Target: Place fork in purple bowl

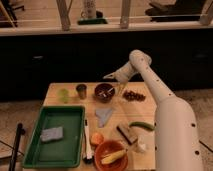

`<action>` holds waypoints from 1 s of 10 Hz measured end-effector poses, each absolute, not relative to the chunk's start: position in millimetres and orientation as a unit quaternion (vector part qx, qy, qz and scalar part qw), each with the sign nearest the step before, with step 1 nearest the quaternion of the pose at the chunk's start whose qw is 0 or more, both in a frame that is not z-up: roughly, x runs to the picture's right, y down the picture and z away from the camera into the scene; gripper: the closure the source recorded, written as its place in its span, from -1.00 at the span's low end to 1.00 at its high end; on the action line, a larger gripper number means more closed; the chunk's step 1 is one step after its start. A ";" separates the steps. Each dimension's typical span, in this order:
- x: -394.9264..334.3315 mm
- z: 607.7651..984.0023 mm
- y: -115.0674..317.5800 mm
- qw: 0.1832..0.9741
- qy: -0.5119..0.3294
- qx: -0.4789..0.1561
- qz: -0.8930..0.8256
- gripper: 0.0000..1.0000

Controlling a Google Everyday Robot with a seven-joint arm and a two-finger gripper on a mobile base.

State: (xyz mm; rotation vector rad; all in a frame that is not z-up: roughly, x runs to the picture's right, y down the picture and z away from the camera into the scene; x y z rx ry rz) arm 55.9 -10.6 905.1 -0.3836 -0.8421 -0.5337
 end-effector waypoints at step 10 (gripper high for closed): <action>53.2 907.9 -10.7 0.856 -0.405 -0.192 -0.260 -0.60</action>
